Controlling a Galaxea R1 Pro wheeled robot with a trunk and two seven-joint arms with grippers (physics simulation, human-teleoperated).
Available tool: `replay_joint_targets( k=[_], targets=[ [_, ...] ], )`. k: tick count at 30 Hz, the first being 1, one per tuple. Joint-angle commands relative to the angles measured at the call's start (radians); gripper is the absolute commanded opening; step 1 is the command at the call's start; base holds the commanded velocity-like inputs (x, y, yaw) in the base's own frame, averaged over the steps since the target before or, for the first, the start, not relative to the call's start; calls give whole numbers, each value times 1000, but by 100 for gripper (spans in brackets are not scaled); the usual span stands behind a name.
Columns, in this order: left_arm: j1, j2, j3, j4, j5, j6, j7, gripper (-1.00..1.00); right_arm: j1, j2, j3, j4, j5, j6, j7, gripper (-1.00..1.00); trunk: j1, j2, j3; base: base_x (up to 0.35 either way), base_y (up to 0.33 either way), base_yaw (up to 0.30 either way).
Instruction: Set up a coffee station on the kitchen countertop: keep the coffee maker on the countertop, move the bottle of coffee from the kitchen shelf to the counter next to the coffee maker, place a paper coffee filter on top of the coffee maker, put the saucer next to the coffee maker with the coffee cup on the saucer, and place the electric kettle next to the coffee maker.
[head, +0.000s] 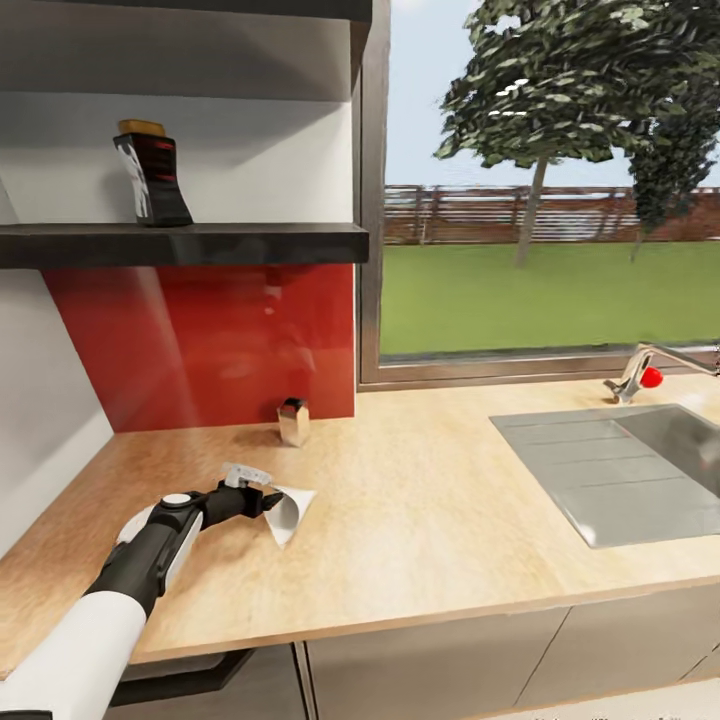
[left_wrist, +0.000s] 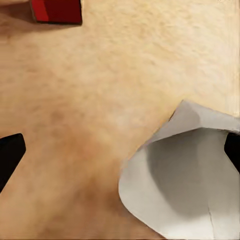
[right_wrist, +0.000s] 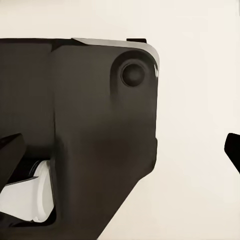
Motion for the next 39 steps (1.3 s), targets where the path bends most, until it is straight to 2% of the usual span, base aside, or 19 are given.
replay_joint_targets(
  k=[1,10,21,39],
  targets=[
    [0,-1,0,2,-10,2,-5,100,-1,0,0,1,0,-3,0,100,1,-2,-2,77,0,-149],
    [0,-20,-2,50,-13,-66,-8,100,-1,0,0,1,0,-3,0,100,1,-2,-2,16,0,-30],
    [-1,-30,-36,75,-14,-78,-5,100,-1,0,0,1,0,-3,0,100,1,-2,-2,0,0,-1],
    [-1,-32,-36,76,-11,-111,-3,100,-1,-1,2,1,0,-3,0,100,1,-2,-2,0,0,-71]
  ],
)
